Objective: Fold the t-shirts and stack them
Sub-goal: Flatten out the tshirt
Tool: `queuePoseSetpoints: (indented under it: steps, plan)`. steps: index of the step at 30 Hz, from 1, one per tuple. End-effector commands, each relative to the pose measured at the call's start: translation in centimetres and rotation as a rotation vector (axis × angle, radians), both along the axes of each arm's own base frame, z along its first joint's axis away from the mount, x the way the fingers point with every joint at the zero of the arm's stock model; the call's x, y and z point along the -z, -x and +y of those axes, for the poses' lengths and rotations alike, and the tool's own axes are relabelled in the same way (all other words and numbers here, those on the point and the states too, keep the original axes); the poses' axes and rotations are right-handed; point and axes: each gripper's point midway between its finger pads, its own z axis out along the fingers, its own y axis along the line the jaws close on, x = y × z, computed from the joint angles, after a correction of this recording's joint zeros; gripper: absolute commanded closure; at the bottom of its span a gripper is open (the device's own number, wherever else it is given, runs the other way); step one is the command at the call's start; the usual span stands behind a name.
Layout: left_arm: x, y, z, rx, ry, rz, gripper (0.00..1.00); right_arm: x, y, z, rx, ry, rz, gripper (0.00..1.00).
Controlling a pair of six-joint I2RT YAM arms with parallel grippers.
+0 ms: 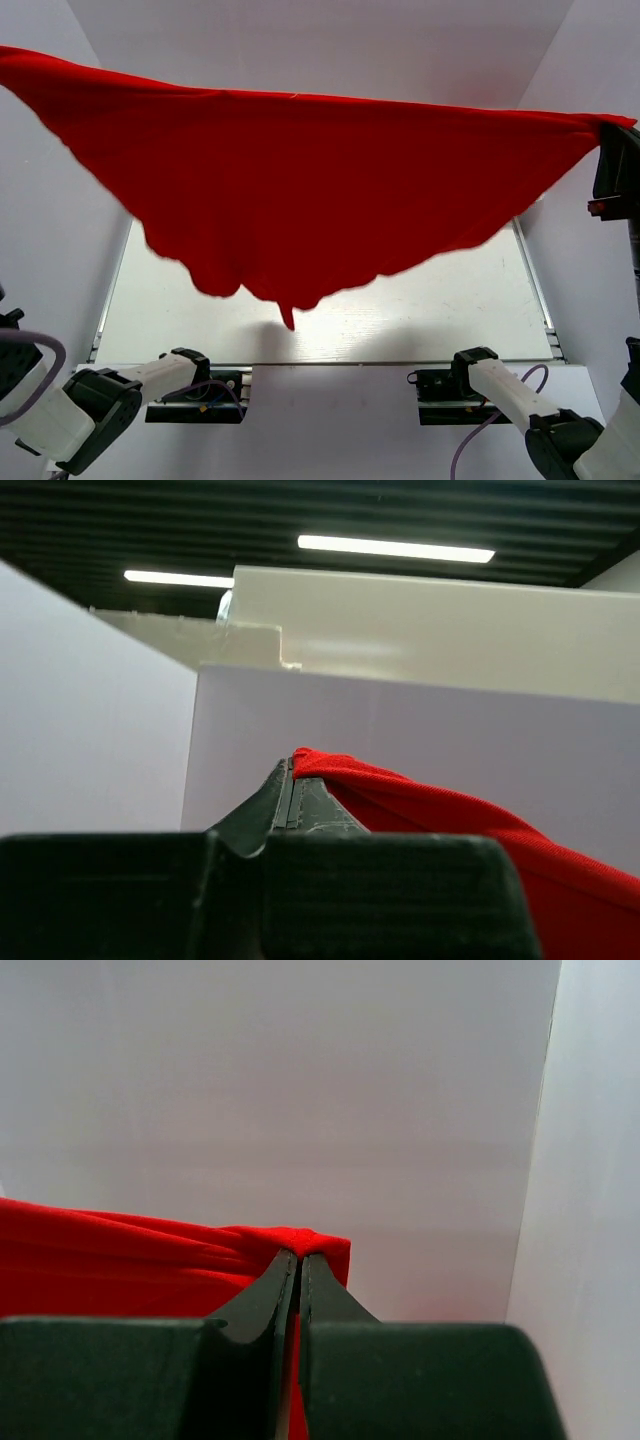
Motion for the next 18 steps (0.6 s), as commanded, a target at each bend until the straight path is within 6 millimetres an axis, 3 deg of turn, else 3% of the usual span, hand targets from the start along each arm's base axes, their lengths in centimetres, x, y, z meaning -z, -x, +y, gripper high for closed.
queuePoseSetpoints:
  steps: [1,4,7,9,10,11,12,13,14,15,17,18]
  plan:
    - [-0.7,-1.2,-0.8,-0.006,-0.021,-0.018,1.00,0.7,-1.6,-0.9,0.071,0.001,0.035,1.00]
    - [-0.3,-2.4,-0.6,-0.025,0.001,0.007,1.00,2.8,-4.1,-0.7,0.085,-0.028,0.103,1.00]
    - [1.6,-6.7,-1.2,-0.073,0.007,0.105,1.00,6.8,-8.4,-0.6,0.125,-0.052,0.220,1.00]
    - [4.5,-11.8,-2.1,-0.131,-0.003,0.229,1.00,11.2,-12.0,0.2,0.127,-0.068,0.328,1.00]
    - [6.9,-15.1,-3.0,-0.151,-0.023,0.315,1.00,14.2,-13.9,0.4,0.141,-0.092,0.404,1.00]
    - [8.7,-17.1,-3.2,-0.183,-0.016,0.377,1.00,14.8,-14.8,0.7,0.132,-0.104,0.404,1.00]
    - [10.3,-19.1,-3.1,-0.224,-0.022,0.425,1.00,18.3,-17.0,1.4,0.135,-0.099,0.486,1.00]
    - [14.4,-22.9,-3.8,-0.266,-0.053,0.541,1.00,20.3,-18.3,2.0,0.112,-0.118,0.520,1.00]
    - [16.0,-24.5,-4.2,-0.274,-0.051,0.570,1.00,21.0,-19.2,2.1,0.116,-0.119,0.514,1.00]
    - [18.9,-26.7,-4.9,-0.288,-0.072,0.627,1.00,25.5,-21.4,2.6,0.130,-0.105,0.614,1.00]
    - [23.1,-29.9,-5.3,-0.310,-0.058,0.715,1.00,27.3,-23.2,3.8,0.091,-0.148,0.632,1.00]
    - [25.1,-31.2,-5.3,-0.317,-0.063,0.756,1.00,30.0,-24.7,4.3,0.082,-0.141,0.683,1.00]
